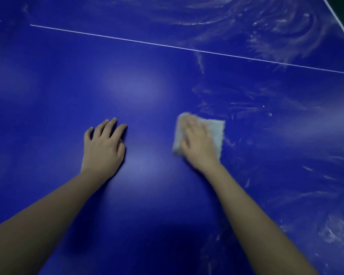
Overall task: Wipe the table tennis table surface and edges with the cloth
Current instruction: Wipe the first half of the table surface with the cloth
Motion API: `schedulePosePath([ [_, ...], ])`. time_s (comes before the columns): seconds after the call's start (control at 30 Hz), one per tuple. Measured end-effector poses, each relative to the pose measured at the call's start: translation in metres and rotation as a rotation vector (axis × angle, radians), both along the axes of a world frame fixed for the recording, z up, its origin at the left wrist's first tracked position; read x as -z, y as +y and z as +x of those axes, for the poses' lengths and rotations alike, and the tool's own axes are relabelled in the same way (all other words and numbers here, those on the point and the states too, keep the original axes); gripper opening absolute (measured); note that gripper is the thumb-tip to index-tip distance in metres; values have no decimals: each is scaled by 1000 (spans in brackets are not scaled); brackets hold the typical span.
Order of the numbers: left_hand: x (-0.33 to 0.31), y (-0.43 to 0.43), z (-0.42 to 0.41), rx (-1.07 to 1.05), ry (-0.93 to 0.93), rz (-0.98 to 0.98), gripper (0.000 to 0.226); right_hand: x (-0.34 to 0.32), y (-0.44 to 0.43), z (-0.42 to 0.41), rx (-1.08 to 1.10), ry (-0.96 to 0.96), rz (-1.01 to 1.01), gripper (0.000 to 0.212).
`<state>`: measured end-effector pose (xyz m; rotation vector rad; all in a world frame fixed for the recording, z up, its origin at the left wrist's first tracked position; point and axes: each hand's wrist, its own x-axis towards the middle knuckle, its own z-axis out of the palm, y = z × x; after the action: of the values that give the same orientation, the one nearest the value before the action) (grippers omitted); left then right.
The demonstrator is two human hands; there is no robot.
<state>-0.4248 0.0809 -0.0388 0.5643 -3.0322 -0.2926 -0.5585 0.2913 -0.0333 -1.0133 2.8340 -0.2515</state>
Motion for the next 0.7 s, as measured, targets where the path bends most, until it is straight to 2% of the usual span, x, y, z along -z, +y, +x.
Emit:
schedulePosePath([
  [0.1,-1,0,-1,-12,-21,9,53,-1,11,-52,513,75,-11,54],
  [0.13,-2,0,-1,-15,-27,14,54,0,6,-51,596,76,-10,55],
  [0.17,-2,1,-2,-16,-28,16,54,3,-2,-44,588,82,4,56],
  [0.2,-2,1,-2,-16,-26,15,53,7,-12,-31,474,99,0,57],
  [0.3,-1,0,-3,-19,-33,14,52,15,-39,3,-180,14,-37,62],
  [0.33,-1,0,-3,-19,-33,15,52,11,-43,-7,-321,-23,-50,62],
  [0.37,0,-1,-3,-19,-33,14,52,6,-46,-29,-364,-39,-70,61],
  [0.43,1,-1,-3,-24,-32,12,52,2,-45,-81,-234,-49,-83,59],
  [0.47,2,-1,-3,-28,-29,14,52,1,-40,-107,-86,-40,-98,58],
  [0.6,1,-1,-6,-30,-25,10,52,2,-24,-164,681,56,-110,55],
  [0.63,1,-1,-7,-30,-24,8,52,1,-36,-158,744,58,-109,55],
  [0.67,1,-1,-6,-28,-21,5,52,2,-52,-148,678,76,-115,55],
  [0.7,1,-1,-4,-27,-19,2,51,6,-70,-134,501,94,-119,54],
])
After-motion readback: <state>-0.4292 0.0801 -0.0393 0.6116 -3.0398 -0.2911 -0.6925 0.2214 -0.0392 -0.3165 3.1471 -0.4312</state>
